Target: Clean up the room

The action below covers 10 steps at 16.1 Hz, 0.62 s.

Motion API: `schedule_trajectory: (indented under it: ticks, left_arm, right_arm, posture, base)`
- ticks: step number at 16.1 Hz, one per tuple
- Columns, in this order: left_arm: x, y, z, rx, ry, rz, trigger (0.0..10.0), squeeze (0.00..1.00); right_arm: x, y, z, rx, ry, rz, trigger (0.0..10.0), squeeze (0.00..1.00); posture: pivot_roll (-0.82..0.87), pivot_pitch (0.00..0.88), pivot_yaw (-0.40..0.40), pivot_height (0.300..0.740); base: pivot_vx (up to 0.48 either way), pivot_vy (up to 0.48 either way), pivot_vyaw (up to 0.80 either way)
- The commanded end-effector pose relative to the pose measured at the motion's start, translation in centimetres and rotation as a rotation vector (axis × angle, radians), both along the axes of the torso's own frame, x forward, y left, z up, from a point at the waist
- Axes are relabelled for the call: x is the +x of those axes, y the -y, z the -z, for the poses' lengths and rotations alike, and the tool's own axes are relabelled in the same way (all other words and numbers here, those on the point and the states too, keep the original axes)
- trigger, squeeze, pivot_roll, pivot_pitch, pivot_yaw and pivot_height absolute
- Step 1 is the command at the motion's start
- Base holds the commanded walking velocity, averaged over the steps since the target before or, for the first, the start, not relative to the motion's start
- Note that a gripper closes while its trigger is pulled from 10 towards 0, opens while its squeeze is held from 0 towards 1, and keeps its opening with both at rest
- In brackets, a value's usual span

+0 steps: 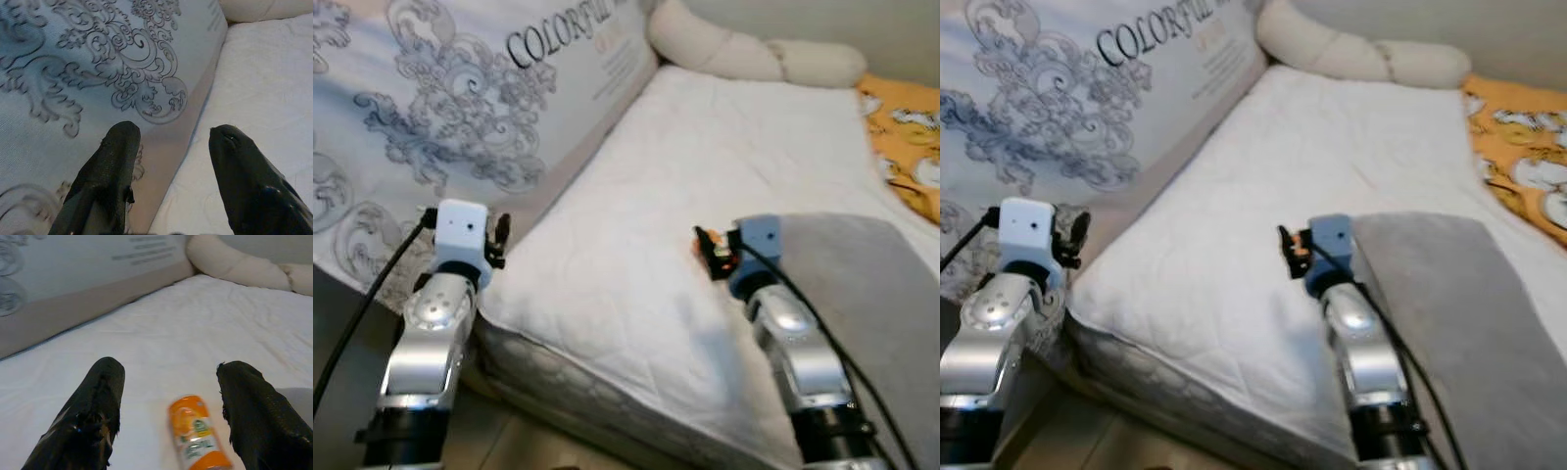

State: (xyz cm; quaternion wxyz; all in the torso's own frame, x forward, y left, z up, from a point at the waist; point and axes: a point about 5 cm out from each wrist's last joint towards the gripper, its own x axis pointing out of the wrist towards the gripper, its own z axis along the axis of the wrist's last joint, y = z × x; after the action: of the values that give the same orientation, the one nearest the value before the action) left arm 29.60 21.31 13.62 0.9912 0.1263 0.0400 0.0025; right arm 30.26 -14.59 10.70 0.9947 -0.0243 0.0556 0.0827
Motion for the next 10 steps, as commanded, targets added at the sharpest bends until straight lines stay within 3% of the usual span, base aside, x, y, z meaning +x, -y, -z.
schedule_trajectory:
  ticks: [1,2,3,4,7,9,10]
  left_arm:
    - [0.2,0.9,-0.4,0.015,0.011,0.042,10.0,0.00]
    - [0.1,1.0,-0.4,0.017,0.010,0.055,10.0,0.00]
    - [0.0,1.0,-0.4,0.025,0.004,0.073,10.0,0.00]
    - [-0.2,1.1,-0.4,0.035,-0.001,0.083,10.0,0.00]
    - [-1.0,1.4,0.2,0.085,-0.044,0.157,10.0,0.00]
    - [-1.5,1.6,0.4,0.115,-0.077,0.224,10.0,0.00]
    - [-1.9,1.8,0.5,0.138,-0.113,0.290,10.0,0.00]
  right_arm:
    - [-0.1,1.1,-0.2,0.017,-0.004,0.034,10.0,0.00]
    - [-0.2,1.2,0.0,0.011,-0.026,0.036,10.0,0.00]
    - [-0.3,1.3,0.3,-0.001,-0.043,0.036,10.0,0.78]
    - [-0.5,1.4,0.5,-0.003,-0.061,0.035,10.0,1.00]
    - [-1.2,2.3,1.8,-0.060,-0.123,0.042,10.0,1.00]
    - [-0.9,3.1,2.2,-0.109,-0.153,0.060,10.0,1.00]
    - [0.1,3.5,2.4,-0.139,-0.182,0.072,10.0,1.00]
  posture:
    - [0.09,0.000,0.019,0.740]
    - [0.10,0.000,0.017,0.740]
    - [0.10,0.000,0.016,0.740]
    - [0.11,0.000,0.011,0.740]
    - [0.12,0.000,0.004,0.740]
    - [0.11,0.000,0.006,0.740]
    - [0.11,0.000,0.014,0.740]
  base:
    - [0.255,0.000,0.00]
    - [0.000,0.000,0.00]
    - [0.000,0.000,0.00]
    - [0.000,0.000,0.00]
    - [0.000,0.000,0.00]
    - [0.000,0.000,0.00]
    - [0.000,0.000,0.00]
